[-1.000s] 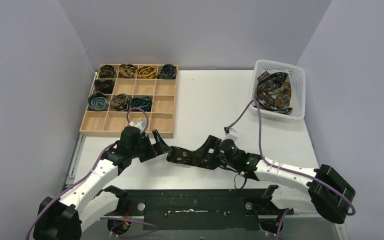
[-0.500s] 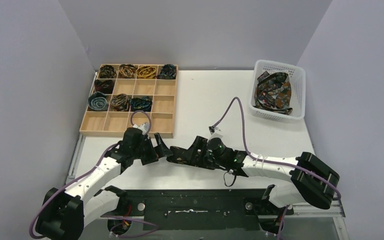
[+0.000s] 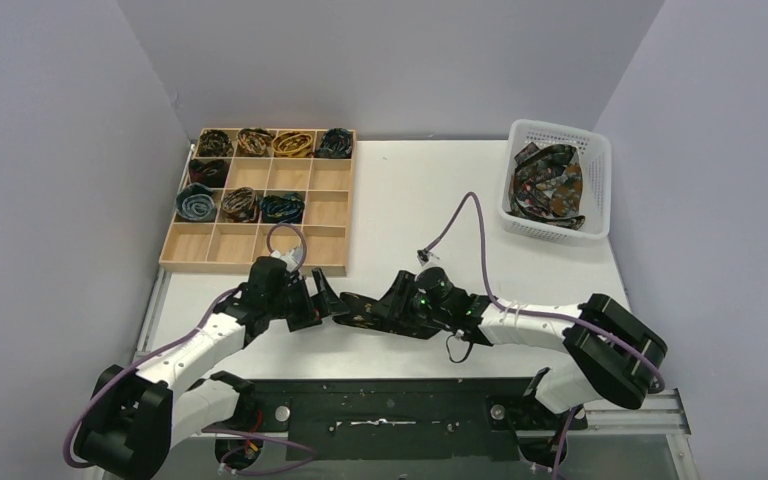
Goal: Roll the ties
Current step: Roll the tie at the center of the board.
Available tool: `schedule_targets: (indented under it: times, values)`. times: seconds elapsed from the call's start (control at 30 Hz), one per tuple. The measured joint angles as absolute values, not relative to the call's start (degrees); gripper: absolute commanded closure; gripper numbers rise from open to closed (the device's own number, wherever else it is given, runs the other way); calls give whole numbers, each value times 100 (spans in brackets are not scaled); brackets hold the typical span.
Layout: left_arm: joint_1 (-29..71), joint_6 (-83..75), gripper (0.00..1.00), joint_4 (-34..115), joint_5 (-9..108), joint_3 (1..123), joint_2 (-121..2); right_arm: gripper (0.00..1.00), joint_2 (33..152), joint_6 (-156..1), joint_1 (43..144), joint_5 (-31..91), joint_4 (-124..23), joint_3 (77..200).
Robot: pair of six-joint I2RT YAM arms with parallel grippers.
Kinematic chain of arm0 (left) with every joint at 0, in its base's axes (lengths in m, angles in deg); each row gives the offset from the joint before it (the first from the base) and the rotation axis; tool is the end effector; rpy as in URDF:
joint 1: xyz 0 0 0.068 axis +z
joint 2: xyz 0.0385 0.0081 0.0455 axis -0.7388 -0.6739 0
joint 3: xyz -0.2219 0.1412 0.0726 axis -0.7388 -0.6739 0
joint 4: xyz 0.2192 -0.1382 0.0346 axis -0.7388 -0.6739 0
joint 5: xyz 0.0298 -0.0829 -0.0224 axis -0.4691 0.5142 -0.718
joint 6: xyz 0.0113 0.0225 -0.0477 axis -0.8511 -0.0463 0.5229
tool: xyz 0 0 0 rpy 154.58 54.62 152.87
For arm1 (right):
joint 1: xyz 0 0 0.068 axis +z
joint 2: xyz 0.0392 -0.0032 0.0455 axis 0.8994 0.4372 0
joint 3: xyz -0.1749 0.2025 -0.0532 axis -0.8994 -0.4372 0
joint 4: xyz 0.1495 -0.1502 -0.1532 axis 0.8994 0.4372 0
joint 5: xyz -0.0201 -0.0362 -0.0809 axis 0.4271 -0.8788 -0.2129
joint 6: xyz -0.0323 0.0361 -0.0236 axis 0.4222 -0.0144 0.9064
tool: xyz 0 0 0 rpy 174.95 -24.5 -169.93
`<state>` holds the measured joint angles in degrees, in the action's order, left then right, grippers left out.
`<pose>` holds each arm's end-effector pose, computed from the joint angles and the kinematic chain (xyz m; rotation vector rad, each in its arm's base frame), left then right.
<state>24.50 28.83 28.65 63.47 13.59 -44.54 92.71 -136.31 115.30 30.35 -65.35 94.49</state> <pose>0.1748 -0.0892 0.1670 -0.2754 2.5353 -0.9797 0.1672 0.2164 0.1645 0.2188 2.4871 1.1990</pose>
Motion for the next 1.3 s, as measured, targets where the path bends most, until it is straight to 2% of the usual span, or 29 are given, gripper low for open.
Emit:
schedule_targets:
  times: [0.33,0.67,0.97,1.3]
  values:
    - [2450,2870,13,3165,6474,1343,-4734,62,9502,-13598,11257,3437,-6666,9447]
    - [2450,2796,14,3147,6511,1533,-5014,53,9522,-13563,11244,3645,-6760,9447]
    - [2450,2706,15,3191,6557,1557,-5339,72,9867,-13438,11213,3809,-6867,9506]
    - [2450,2689,14,3919,6959,1557,-5685,74,10038,-13451,11165,3833,-6920,9506]
